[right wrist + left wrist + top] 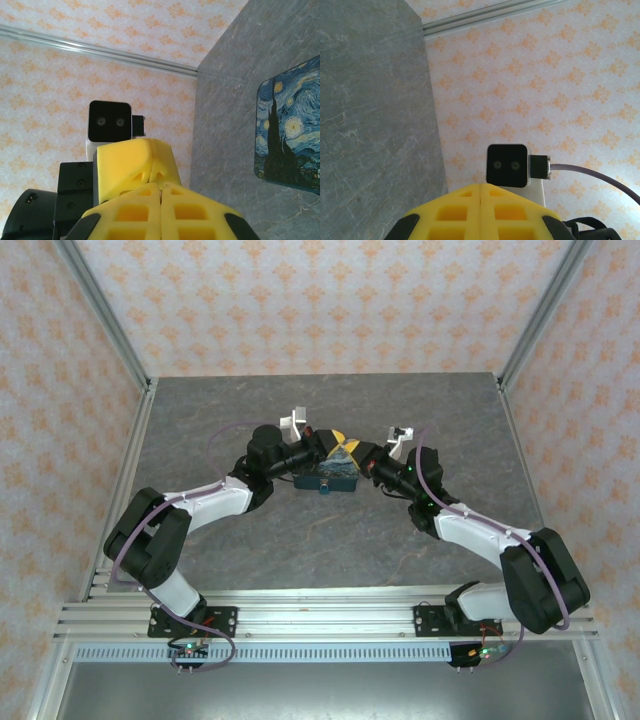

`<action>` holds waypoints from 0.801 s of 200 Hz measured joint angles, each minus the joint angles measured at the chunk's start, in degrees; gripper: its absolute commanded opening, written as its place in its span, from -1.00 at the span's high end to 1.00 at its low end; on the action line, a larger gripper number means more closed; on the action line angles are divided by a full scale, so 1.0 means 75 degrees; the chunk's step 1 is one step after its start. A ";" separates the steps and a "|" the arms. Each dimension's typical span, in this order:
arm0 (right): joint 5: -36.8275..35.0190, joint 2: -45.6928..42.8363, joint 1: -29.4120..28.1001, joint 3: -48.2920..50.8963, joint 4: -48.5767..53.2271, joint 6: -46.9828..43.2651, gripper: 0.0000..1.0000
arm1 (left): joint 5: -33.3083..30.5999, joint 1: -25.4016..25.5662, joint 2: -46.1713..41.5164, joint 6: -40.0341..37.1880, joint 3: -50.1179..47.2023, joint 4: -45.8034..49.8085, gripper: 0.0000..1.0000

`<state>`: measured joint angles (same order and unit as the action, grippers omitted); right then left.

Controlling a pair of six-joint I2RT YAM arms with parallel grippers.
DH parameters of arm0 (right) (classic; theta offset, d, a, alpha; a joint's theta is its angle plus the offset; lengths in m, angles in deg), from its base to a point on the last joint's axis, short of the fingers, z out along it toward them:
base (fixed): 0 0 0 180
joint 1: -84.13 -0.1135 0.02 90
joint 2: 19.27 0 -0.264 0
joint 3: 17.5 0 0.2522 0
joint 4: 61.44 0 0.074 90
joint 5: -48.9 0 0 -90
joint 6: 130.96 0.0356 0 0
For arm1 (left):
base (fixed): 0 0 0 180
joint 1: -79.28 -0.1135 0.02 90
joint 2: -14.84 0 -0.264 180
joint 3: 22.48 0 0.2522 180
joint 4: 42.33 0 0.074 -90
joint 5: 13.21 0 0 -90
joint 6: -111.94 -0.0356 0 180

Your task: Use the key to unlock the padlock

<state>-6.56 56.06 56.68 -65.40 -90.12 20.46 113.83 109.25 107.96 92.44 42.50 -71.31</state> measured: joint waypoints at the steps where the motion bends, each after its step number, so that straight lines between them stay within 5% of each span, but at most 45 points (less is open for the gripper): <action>1: 0.0000 0.0000 0.0000 0.0000 -0.0006 0.0020 1.00 | 0.0000 0.0003 0.0000 0.0003 0.0000 0.0000 1.00; 77: -0.0061 -0.0006 0.0017 0.0082 -0.0006 0.0038 1.00 | -0.0082 0.0052 0.0000 0.0015 -0.0087 -0.0009 0.99; 111: -0.0061 -0.0009 0.0052 0.0149 -0.0009 0.0038 1.00 | -0.0379 0.0154 -0.0227 -0.0044 -0.0335 0.0256 0.00; 160: -0.0055 -0.0006 0.0254 0.0149 0.0210 -0.0023 1.00 | -0.1113 -0.0210 -0.1798 -0.0603 -0.0988 0.1851 -0.74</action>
<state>-6.97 56.01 58.59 -64.28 -88.55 20.29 105.48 107.68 94.48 87.92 35.09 -57.43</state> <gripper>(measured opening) 0.043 0.801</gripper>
